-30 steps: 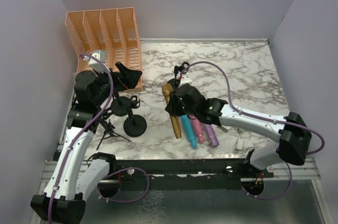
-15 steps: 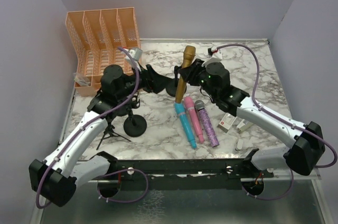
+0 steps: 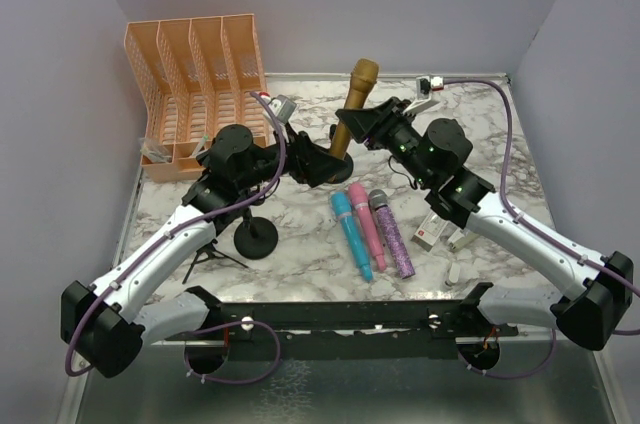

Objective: Attach the microphones to the stand

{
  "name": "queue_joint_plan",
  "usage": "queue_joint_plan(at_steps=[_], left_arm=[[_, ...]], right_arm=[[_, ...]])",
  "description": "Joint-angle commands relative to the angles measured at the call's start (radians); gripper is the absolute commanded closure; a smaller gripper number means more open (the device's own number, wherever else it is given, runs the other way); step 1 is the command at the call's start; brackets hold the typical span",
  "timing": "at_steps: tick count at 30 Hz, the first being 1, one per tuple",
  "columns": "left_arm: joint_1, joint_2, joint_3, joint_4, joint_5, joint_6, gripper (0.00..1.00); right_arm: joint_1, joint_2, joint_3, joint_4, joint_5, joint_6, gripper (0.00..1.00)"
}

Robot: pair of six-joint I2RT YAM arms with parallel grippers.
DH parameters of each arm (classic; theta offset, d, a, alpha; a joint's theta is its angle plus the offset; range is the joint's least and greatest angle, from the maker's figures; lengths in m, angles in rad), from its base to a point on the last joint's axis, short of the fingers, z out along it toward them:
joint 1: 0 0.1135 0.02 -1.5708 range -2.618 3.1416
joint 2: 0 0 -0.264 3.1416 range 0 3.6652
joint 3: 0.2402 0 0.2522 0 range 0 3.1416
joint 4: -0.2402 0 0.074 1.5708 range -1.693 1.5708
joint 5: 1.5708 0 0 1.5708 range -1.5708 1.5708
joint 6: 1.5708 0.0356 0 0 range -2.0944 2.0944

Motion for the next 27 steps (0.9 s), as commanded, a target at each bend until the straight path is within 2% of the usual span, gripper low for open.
queue_joint_plan(at_steps=[1,4,6,7,8,9,10,14,17,22,27], left_arm=[[-0.005,0.022,0.014,0.046,0.060,0.013,0.34],[-0.004,0.035,0.023,0.052,0.093,0.019,0.45],[-0.005,0.037,0.022,0.061,0.120,0.024,0.64],[-0.005,0.036,0.021,0.064,0.130,0.029,0.78],[-0.005,0.033,0.018,0.067,0.134,0.034,0.96],[-0.005,0.028,0.014,0.070,0.137,0.040,1.00],[-0.005,0.019,0.006,0.084,0.150,0.049,1.00],[-0.005,-0.030,-0.009,0.131,0.198,0.111,1.00],[-0.005,-0.065,-0.012,0.126,0.211,0.157,1.00],[-0.005,-0.083,-0.010,0.115,0.277,0.182,1.00],[-0.005,-0.073,0.009,0.091,0.278,0.196,1.00]], right_arm=[[-0.004,-0.013,0.011,0.026,-0.094,0.063,0.70],[-0.005,-0.014,0.012,0.022,-0.123,0.084,0.68],[-0.005,-0.012,0.012,0.011,-0.126,0.089,0.67],[-0.005,-0.013,0.012,0.004,-0.126,0.092,0.64],[-0.005,-0.012,0.012,-0.001,-0.126,0.092,0.63],[-0.004,-0.011,0.016,-0.012,-0.126,0.088,0.60],[-0.005,-0.010,0.021,-0.029,-0.128,0.089,0.58],[-0.006,-0.028,0.016,-0.051,-0.126,0.130,0.32],[-0.006,-0.047,0.014,-0.045,-0.161,0.155,0.27],[-0.007,-0.085,0.010,-0.022,-0.172,0.158,0.36],[-0.009,-0.092,0.031,-0.027,-0.219,0.147,0.58]])
